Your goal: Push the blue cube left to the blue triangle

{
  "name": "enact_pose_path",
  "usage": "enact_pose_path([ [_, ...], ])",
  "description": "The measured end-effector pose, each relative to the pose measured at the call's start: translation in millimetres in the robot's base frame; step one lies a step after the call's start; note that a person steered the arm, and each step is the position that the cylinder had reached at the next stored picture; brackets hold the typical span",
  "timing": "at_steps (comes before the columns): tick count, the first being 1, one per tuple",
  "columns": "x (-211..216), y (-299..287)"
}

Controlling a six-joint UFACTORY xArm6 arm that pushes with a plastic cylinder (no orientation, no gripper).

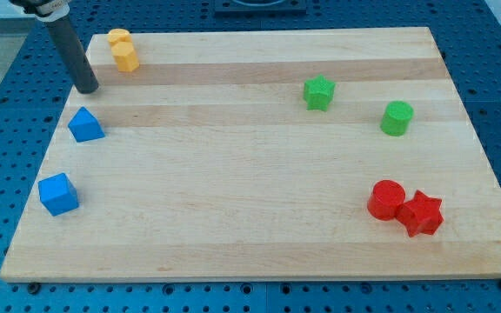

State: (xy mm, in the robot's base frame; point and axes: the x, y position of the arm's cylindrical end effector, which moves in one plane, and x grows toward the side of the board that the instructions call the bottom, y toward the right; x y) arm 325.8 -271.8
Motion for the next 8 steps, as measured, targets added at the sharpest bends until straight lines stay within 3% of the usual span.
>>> enact_pose_path([
  [2, 17.1, -9.0],
  [3, 66.6, -22.0],
  [5, 90.6, 68.7],
  [6, 159.4, 108.9],
  [8, 233.0, 209.8],
])
